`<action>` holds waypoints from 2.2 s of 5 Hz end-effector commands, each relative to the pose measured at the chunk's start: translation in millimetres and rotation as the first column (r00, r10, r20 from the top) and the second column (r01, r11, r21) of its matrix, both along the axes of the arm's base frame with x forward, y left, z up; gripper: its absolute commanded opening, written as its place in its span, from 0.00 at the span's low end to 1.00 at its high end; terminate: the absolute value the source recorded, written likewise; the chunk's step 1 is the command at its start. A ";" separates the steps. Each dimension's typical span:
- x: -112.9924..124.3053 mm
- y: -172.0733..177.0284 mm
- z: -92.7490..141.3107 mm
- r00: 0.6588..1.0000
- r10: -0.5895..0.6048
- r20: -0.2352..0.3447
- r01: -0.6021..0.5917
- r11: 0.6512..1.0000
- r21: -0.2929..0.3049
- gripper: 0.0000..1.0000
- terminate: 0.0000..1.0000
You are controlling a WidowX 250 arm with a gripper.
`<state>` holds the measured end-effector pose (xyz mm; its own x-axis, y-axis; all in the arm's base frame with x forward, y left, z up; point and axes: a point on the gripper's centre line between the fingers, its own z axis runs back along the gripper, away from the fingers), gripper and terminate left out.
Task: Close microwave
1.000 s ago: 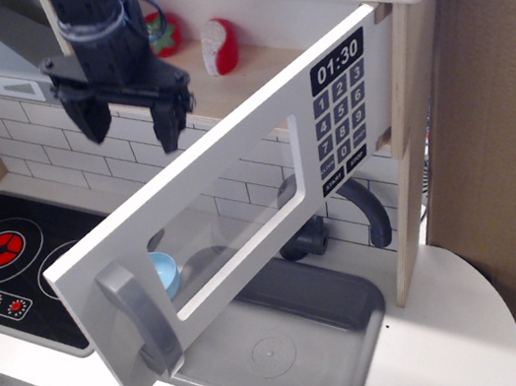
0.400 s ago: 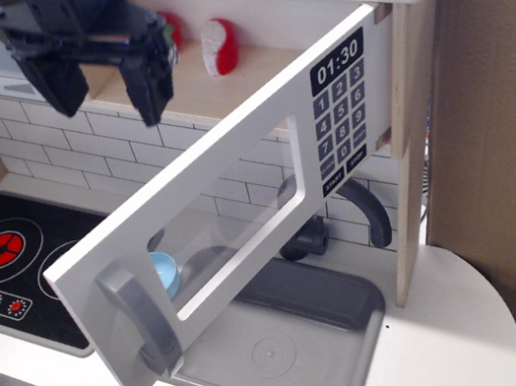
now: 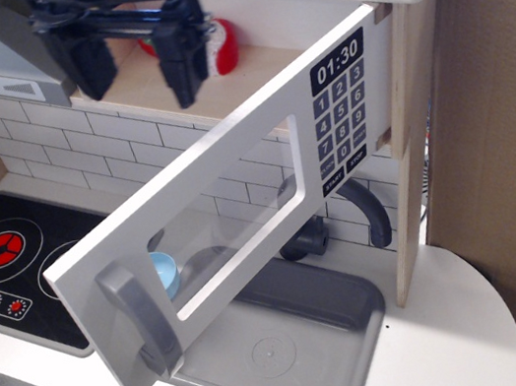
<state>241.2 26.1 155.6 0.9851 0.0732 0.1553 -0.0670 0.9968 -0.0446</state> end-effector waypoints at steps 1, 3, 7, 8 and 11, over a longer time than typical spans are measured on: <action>2.3 -23.5 5.6 0.997 -0.059 0.056 0.057 0.998 0.034 1.00 0.00; 1.4 -18.5 -17.1 0.978 -0.192 0.075 0.182 0.976 0.121 1.00 0.00; 32.2 71.9 3.2 0.963 -0.244 0.111 0.186 0.906 0.379 1.00 0.00; 11.7 52.5 28.7 0.991 -0.085 0.102 0.027 0.881 0.473 1.00 0.00; 11.6 8.4 -58.0 0.976 0.201 0.083 -0.215 0.951 0.223 1.00 0.00</action>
